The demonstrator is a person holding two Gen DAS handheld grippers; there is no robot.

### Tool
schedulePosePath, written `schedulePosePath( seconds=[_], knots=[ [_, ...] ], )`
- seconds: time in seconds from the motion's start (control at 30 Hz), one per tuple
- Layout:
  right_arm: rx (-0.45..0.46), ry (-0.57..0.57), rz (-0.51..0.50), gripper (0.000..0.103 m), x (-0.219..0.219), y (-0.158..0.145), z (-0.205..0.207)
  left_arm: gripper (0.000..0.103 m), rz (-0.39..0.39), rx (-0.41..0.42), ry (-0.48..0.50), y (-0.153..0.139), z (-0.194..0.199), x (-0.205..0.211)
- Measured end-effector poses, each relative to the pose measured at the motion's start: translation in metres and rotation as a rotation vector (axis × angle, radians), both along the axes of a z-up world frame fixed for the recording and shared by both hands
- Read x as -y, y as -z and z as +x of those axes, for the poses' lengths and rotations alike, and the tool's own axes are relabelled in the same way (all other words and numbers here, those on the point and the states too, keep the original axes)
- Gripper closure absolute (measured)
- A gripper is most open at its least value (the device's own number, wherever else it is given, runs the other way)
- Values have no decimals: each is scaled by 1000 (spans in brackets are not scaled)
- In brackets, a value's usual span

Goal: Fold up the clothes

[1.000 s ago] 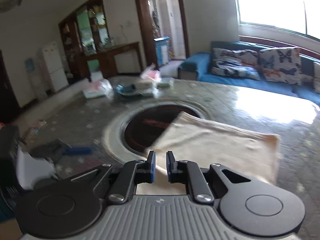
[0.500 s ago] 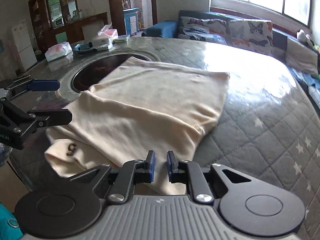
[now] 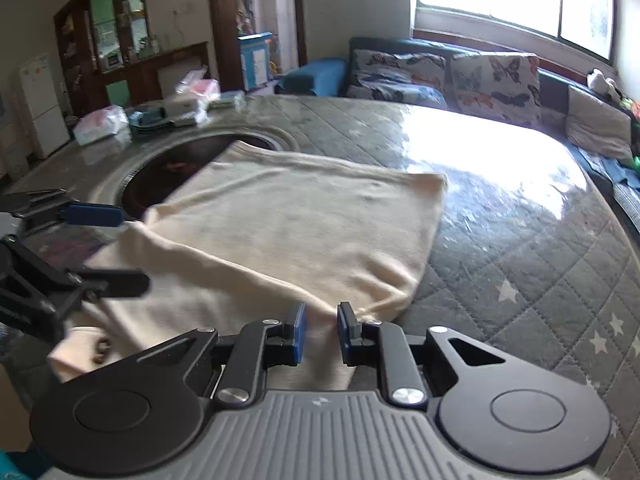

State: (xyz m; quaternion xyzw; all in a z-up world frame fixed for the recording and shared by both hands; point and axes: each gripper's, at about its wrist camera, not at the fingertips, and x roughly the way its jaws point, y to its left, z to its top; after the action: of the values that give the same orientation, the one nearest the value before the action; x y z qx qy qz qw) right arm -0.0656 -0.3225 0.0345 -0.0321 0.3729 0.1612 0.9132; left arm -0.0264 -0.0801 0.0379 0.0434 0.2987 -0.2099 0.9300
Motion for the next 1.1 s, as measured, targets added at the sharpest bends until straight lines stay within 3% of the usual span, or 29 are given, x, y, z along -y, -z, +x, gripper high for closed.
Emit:
schedulePosePath(
  seconds=[0.4, 0.73, 0.83, 0.93, 1.1],
  knots=[
    [5, -5, -29, 85, -3, 8, 6, 15, 72, -54, -216, 17, 34, -25],
    [18, -117, -86, 81, -16, -9, -29, 14, 170, 66, -91, 6, -12, -25],
    [3, -131, -104, 81, -17, -5, -41, 14, 234, 58, -67, 17, -20, -25],
    [-21, -123, -115, 81, -16, 4, -49, 14, 241, 55, -69, 18, -23, -28],
    [-6, -126, -115, 80, -15, 0, -57, 14, 291, 107, 51, 15, -50, -29]
  ],
)
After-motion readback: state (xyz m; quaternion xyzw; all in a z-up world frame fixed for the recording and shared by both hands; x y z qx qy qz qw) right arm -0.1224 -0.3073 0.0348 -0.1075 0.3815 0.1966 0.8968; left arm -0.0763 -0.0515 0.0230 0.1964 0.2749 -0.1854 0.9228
